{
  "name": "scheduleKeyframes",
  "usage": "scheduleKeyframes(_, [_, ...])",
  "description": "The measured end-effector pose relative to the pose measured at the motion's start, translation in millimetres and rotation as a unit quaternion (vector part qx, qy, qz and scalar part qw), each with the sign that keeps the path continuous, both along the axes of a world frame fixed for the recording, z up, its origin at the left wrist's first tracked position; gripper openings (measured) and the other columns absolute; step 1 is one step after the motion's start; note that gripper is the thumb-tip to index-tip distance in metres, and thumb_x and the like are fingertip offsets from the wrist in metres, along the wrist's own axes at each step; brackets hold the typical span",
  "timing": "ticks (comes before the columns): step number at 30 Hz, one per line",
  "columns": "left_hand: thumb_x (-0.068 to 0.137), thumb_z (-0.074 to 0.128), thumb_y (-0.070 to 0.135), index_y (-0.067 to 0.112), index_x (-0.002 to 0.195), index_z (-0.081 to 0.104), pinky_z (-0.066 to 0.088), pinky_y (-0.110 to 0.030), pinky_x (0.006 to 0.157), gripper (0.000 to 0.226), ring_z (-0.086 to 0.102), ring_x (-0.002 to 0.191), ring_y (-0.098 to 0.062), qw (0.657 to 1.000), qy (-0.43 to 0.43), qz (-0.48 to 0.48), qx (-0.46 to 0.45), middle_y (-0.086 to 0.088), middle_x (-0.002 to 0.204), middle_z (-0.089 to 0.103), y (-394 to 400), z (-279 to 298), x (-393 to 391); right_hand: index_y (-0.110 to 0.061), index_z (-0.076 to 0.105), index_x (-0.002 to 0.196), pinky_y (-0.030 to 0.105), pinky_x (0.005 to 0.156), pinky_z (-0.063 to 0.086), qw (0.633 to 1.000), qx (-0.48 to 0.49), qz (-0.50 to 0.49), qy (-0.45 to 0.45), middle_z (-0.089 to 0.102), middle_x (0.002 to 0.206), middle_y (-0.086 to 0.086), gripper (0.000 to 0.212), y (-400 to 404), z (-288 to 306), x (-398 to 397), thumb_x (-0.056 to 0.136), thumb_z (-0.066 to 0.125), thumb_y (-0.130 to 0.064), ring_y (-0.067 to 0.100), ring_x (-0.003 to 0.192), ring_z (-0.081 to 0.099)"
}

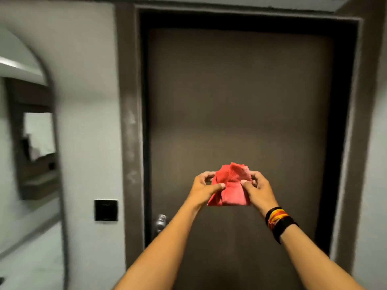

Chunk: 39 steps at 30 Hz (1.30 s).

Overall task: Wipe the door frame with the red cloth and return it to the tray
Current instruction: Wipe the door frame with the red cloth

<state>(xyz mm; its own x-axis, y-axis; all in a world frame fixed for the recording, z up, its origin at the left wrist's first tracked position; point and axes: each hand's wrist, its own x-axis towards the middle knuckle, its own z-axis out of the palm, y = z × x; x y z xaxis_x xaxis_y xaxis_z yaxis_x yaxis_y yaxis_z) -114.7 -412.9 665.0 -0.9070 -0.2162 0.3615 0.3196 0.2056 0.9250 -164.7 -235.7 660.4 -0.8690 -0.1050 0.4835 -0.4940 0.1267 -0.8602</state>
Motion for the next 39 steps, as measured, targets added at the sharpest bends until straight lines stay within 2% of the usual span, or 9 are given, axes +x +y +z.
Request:
scheduleKeyframes(2, [0.080, 0.075, -0.011, -0.003, 0.129, 0.062, 0.056, -0.037, 0.097, 0.051, 0.064, 0.098, -0.020, 0.998, 0.036, 0.053, -0.011, -0.021, 0.119, 0.068, -51.4, 25.3, 26.8, -0.007, 0.064, 0.110, 0.039, 0.089, 0.052, 0.998, 0.020, 0.027, 0.045, 0.072, 0.104, 0.012, 0.020, -58.7, 23.4, 11.8, 0.093, 0.058, 0.002, 0.025, 0.094, 0.065])
scheduleKeyframes(8, [0.077, 0.069, -0.018, 0.006, 0.136, 0.056, 0.058, -0.013, 0.081, 0.065, 0.067, 0.099, -0.017, 0.978, 0.098, 0.167, -0.079, -0.013, 0.121, 0.067, -182.4, 60.7, 79.1, -0.015, 0.066, 0.099, 0.030, 0.076, 0.051, 0.991, 0.035, 0.059, 0.118, 0.072, 0.088, -0.001, 0.020, -207.8, 54.1, 42.8, 0.088, 0.059, 0.001, 0.018, 0.081, 0.066])
scheduleKeyframes(15, [0.074, 0.075, 0.022, 0.035, 0.111, 0.061, 0.058, -0.036, 0.085, 0.042, 0.066, 0.098, -0.015, 0.905, 0.052, 0.333, -0.260, 0.010, 0.111, 0.068, -289.6, 48.7, 90.0, -0.012, 0.067, 0.098, 0.043, 0.084, 0.054, 0.989, 0.001, 0.017, 0.147, 0.069, 0.096, 0.009, 0.026, -338.6, 33.6, 54.3, 0.081, 0.057, 0.005, 0.030, 0.092, 0.066])
scheduleKeyframes(19, [0.077, 0.068, 0.031, 0.040, 0.099, 0.050, 0.061, -0.030, 0.077, 0.030, 0.064, 0.089, -0.006, 0.882, 0.067, 0.342, -0.317, 0.019, 0.101, 0.063, -327.7, 34.5, 60.0, -0.026, 0.061, 0.117, 0.035, 0.087, 0.053, 0.980, -0.039, -0.073, 0.182, 0.056, 0.119, -0.002, 0.049, -383.9, 9.3, 43.1, 0.081, 0.060, 0.007, 0.024, 0.104, 0.065])
scheduleKeyframes(23, [0.084, 0.068, 0.033, 0.047, 0.106, 0.045, 0.060, -0.020, 0.081, 0.036, 0.061, 0.096, -0.002, 0.875, 0.105, 0.337, -0.332, 0.034, 0.096, 0.052, -345.8, 14.2, 31.0, -0.031, 0.057, 0.136, 0.048, 0.091, 0.058, 0.940, 0.044, -0.157, 0.301, 0.048, 0.147, 0.005, 0.082, -410.1, -25.4, 20.3, 0.066, 0.084, 0.002, 0.030, 0.128, 0.053])
scheduleKeyframes(25, [0.083, 0.065, 0.032, 0.048, 0.113, 0.045, 0.058, -0.020, 0.085, 0.040, 0.057, 0.102, -0.001, 0.865, 0.132, 0.339, -0.347, 0.032, 0.104, 0.053, -350.1, 5.7, 22.1, -0.029, 0.061, 0.137, 0.051, 0.102, 0.050, 0.909, 0.123, -0.170, 0.361, 0.044, 0.154, 0.009, 0.074, -421.3, -47.3, 6.0, 0.068, 0.088, -0.020, 0.032, 0.139, 0.045])
scheduleKeyframes(28, [0.087, 0.060, 0.046, 0.048, 0.125, 0.047, 0.053, -0.017, 0.093, 0.040, 0.051, 0.109, 0.002, 0.849, 0.153, 0.352, -0.362, 0.029, 0.119, 0.053, -363.0, -6.6, 16.0, -0.016, 0.056, 0.143, 0.059, 0.114, 0.035, 0.872, 0.194, -0.215, 0.396, 0.027, 0.166, 0.010, 0.057, -449.4, -78.9, -8.6, 0.092, 0.053, -0.042, 0.031, 0.154, 0.024])
scheduleKeyframes(32, [0.090, 0.047, 0.024, 0.036, 0.136, 0.047, 0.041, -0.023, 0.110, 0.047, 0.046, 0.128, -0.002, 0.783, 0.247, 0.382, -0.424, 0.017, 0.139, 0.050, -405.8, -11.4, 16.5, -0.010, 0.041, 0.146, 0.069, 0.116, 0.026, 0.840, 0.261, -0.286, 0.381, 0.033, 0.160, 0.014, 0.089, -472.2, -94.4, -37.0, 0.086, 0.040, -0.075, 0.031, 0.157, 0.014])
scheduleKeyframes(39, [0.103, 0.032, 0.023, 0.021, 0.163, 0.014, 0.003, -0.030, 0.130, 0.062, 0.004, 0.161, -0.015, 0.738, 0.245, 0.412, -0.475, 0.003, 0.173, 0.007, -436.2, 22.7, -15.0, -0.016, 0.018, 0.160, 0.070, 0.119, 0.018, 0.831, 0.237, -0.233, 0.446, 0.009, 0.171, 0.009, 0.080, -466.7, 5.3, -47.3, 0.097, 0.038, -0.059, 0.031, 0.158, 0.010])
